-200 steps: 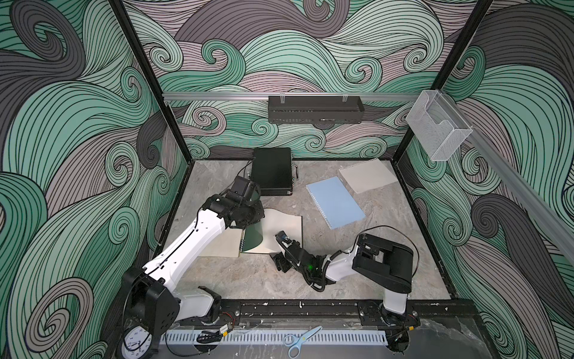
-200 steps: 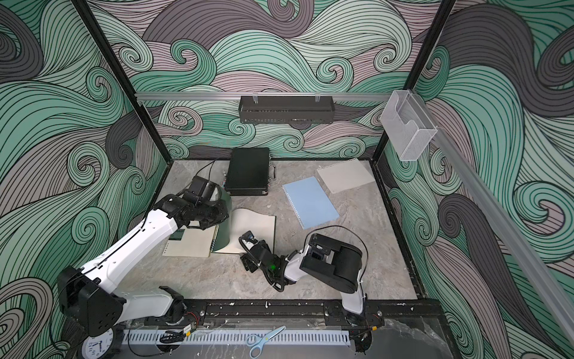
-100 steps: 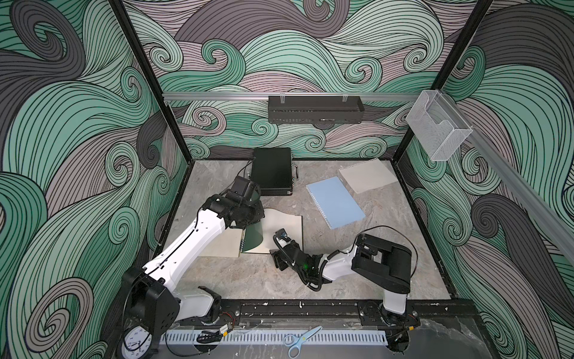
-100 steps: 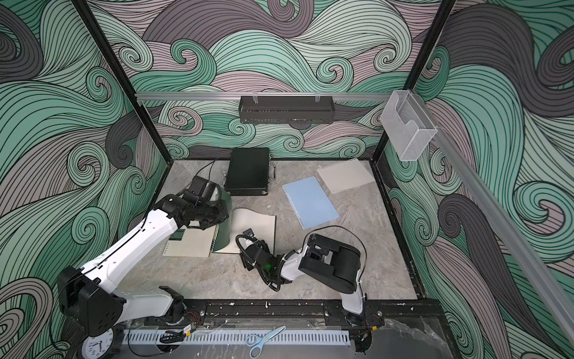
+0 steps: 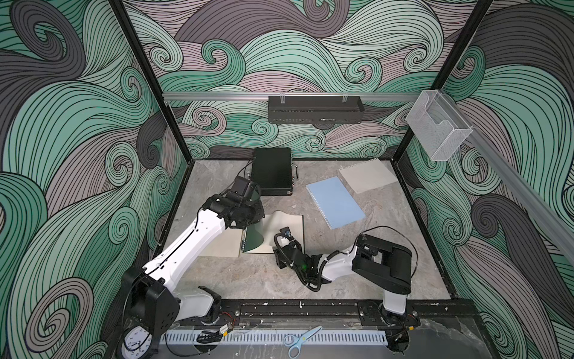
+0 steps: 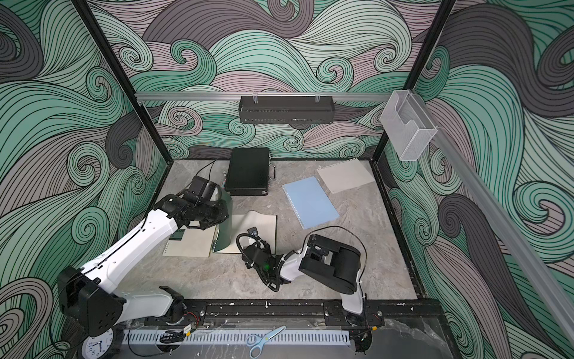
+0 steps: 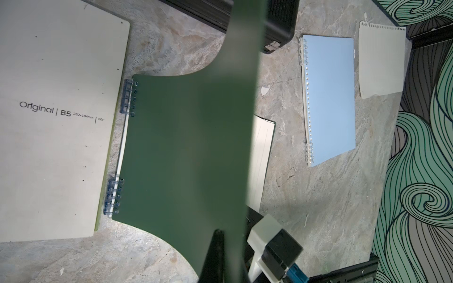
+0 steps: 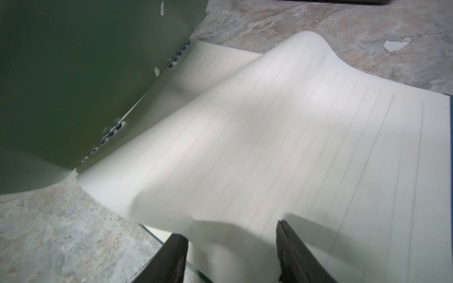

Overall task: Tear off pages from different notebooks
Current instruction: Tear off the paper from the notebook.

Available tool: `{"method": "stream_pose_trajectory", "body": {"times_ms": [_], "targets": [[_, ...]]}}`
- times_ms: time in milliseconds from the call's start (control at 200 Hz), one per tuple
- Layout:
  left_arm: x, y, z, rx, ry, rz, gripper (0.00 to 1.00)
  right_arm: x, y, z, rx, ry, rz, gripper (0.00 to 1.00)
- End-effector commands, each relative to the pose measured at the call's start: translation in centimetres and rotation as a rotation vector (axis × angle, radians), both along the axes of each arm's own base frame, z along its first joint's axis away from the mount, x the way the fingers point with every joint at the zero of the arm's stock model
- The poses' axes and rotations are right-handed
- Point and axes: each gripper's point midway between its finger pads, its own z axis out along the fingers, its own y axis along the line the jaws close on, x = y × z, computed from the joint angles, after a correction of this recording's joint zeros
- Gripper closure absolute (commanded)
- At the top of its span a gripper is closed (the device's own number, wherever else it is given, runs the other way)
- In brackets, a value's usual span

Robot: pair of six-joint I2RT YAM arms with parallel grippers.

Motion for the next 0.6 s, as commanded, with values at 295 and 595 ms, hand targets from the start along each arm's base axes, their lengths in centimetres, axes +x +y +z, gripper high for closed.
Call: {"method": "stream_pose_trajectory", "body": {"times_ms": [295, 595], "targets": [[-0.2, -0.2, 0.0, 0.006, 0.002, -0.019, 1.00, 1.2, -1.5, -0.1, -0.089, 0.020, -0.143, 0.55], [-0.3, -0.2, 0.1, 0.004, -0.001, -0.019, 1.00, 2.1, -1.5, -0.5, -0.155, 0.001, -0.200, 0.53]]}}
